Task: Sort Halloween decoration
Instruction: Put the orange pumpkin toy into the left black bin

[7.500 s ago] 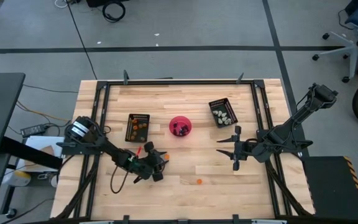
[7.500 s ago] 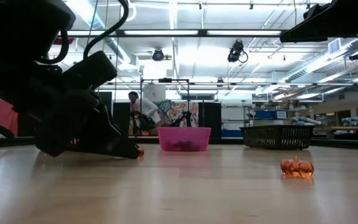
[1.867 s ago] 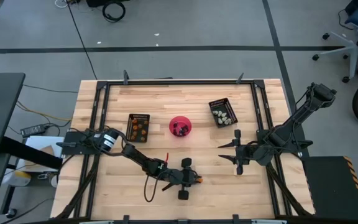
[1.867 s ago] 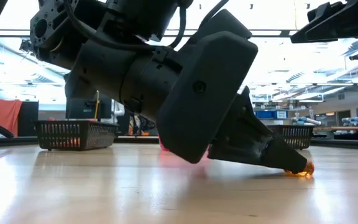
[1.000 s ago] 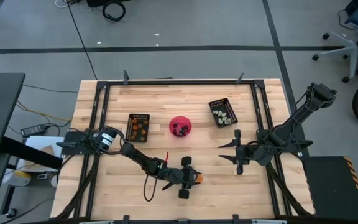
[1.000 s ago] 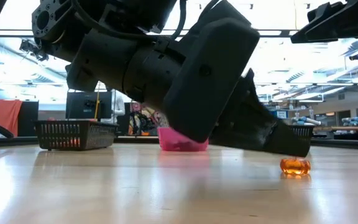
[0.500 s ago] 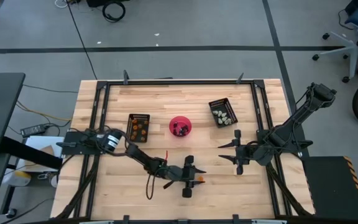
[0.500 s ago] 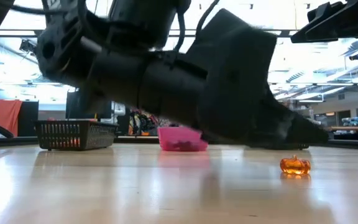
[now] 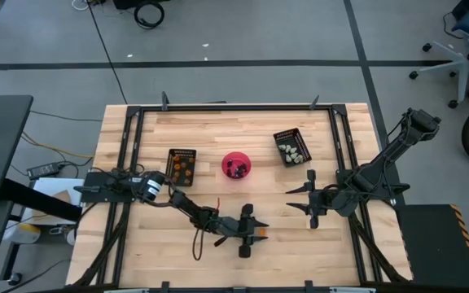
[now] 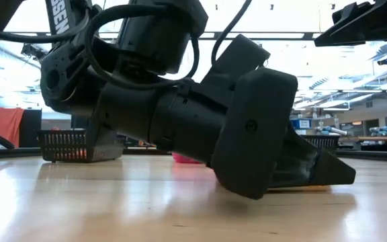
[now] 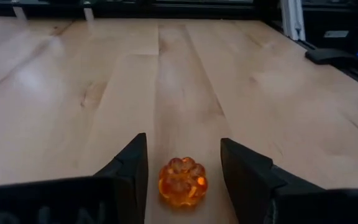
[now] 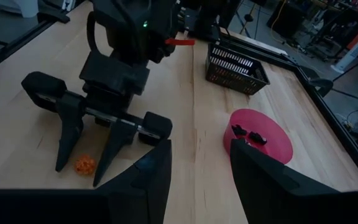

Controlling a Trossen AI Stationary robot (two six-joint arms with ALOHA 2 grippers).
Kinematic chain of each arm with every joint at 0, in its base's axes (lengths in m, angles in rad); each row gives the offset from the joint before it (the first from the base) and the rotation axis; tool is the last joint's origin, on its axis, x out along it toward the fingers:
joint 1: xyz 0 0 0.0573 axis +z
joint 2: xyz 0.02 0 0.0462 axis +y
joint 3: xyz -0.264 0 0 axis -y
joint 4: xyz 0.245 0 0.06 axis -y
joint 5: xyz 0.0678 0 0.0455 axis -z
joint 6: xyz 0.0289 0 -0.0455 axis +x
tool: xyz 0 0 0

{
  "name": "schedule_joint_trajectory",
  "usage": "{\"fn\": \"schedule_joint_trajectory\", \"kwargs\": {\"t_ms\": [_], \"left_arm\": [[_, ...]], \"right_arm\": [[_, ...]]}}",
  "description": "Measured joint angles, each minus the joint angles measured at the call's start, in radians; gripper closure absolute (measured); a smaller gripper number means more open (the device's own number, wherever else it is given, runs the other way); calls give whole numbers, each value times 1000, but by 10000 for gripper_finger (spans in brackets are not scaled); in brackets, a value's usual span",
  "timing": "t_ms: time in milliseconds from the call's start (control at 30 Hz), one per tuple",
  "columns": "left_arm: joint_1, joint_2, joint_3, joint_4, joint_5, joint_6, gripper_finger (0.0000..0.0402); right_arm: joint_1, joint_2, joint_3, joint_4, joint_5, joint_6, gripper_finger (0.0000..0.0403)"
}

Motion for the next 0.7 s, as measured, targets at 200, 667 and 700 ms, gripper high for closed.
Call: {"fn": "schedule_joint_trajectory", "kwargs": {"t_ms": [200, 667, 700], "left_arm": [[18, -5, 2, -27, 67, -19, 259], [23, -6, 3, -81, 72, -35, 284], [24, -6, 3, -82, 70, -35, 295]], "right_arm": [[0, 0, 0, 1, 0, 0, 236], [0, 0, 0, 0, 0, 0, 236], [0, 0, 0, 0, 1, 0, 236]]}}
